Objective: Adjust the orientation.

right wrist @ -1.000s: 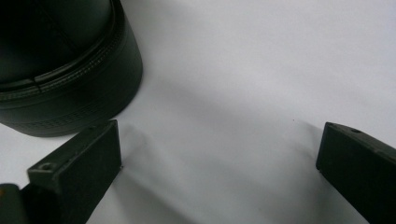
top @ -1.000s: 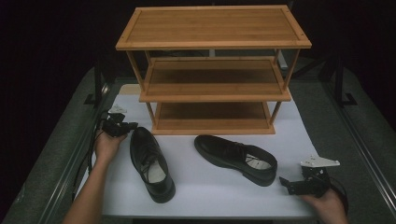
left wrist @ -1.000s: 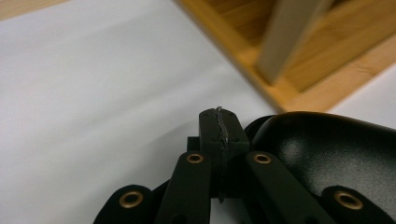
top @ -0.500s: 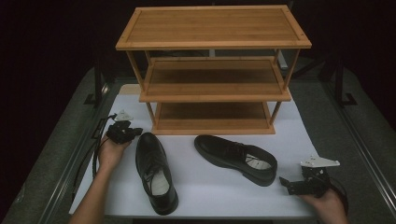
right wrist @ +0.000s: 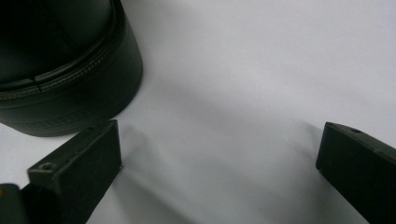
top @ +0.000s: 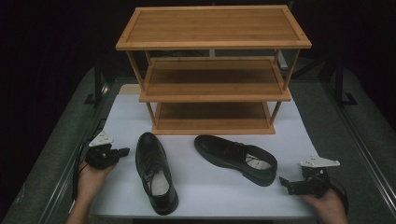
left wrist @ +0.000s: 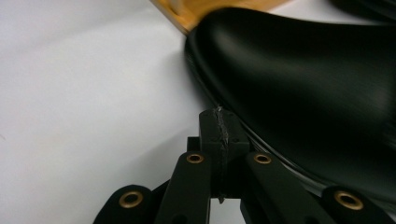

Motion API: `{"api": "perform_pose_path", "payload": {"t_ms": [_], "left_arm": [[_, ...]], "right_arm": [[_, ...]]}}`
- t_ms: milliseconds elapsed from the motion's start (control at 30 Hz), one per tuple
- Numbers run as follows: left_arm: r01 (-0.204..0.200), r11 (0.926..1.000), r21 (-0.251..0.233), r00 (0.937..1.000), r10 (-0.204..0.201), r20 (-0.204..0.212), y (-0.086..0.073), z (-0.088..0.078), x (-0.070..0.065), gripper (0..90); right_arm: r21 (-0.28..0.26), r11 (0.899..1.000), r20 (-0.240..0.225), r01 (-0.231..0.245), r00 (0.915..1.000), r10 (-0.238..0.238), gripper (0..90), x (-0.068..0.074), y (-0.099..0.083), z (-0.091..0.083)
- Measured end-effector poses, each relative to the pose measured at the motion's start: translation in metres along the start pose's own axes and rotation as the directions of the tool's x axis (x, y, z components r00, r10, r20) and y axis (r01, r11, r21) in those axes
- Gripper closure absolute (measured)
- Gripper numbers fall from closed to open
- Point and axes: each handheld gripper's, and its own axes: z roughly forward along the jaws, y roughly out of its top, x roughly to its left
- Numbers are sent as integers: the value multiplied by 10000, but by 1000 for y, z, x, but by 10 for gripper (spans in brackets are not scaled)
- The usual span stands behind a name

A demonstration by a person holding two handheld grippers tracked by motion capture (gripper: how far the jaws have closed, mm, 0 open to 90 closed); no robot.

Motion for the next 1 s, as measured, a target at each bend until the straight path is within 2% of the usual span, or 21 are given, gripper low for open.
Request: {"api": "perform_pose_path", "payload": {"t_ms": [233,433,700,1000], "left_arm": [[-364,9990,262,9976,348,592,-21,-8,-28,900],[-492,9977,473,9933,439,1072,-25,5,-34,900],[-654,9968,464,9938,608,936,-23,11,-38,900],[-911,9949,437,9916,865,963,-9,26,-43,900]], "right_arm": [[25,10000,-7,-34,10000,34,0,0,0,0],[33,10000,4,-28,10000,28,0,0,0,0],[41,10000,5,-28,10000,28,0,0,0,0],[37,10000,8,-8,10000,8,0,0,0,0]]}}
